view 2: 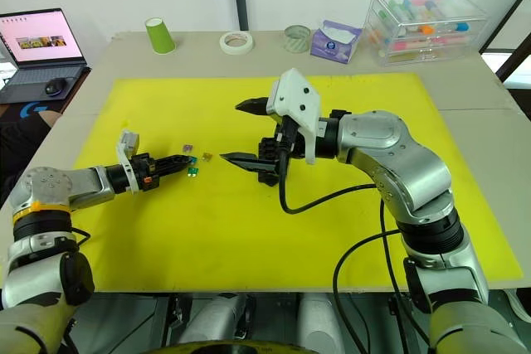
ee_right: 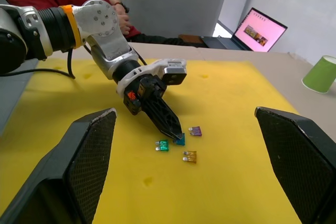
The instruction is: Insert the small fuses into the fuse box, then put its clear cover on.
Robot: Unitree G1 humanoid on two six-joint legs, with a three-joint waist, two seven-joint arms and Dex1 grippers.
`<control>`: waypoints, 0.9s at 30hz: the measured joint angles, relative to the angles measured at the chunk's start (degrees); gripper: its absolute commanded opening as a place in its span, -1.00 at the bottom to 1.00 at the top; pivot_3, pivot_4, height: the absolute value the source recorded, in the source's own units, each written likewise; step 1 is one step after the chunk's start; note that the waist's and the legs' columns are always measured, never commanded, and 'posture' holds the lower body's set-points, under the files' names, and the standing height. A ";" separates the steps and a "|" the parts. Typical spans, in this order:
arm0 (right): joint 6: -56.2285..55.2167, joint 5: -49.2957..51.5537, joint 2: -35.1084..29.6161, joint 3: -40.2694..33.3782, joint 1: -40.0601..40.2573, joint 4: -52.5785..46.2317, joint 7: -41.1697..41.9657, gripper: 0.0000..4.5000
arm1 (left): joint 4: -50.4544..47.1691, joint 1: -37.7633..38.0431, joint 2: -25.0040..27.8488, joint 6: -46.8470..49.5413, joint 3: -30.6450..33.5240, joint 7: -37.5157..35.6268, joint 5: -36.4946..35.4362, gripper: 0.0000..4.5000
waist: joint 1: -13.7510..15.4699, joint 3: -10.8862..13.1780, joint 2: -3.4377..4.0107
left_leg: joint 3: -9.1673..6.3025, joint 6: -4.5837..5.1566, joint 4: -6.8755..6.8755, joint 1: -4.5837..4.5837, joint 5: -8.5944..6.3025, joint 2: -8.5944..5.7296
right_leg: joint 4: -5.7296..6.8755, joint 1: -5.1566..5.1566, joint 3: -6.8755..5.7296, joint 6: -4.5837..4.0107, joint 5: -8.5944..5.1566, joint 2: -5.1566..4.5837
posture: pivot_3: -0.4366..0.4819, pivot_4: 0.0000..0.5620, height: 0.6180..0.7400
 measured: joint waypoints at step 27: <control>21.21 17.25 -0.12 -3.95 -7.62 12.17 4.07 -0.12 | -46.37 4.53 7.54 -33.43 -21.32 -26.20 1.65 -1.00 | 0.35 0.08 0.05 | 0.05 0.00 -0.11 -0.05 0.00 0.13 | -0.71 0.25 0.01 0.00 0.00 0.04 | -0.05 -0.47 1.00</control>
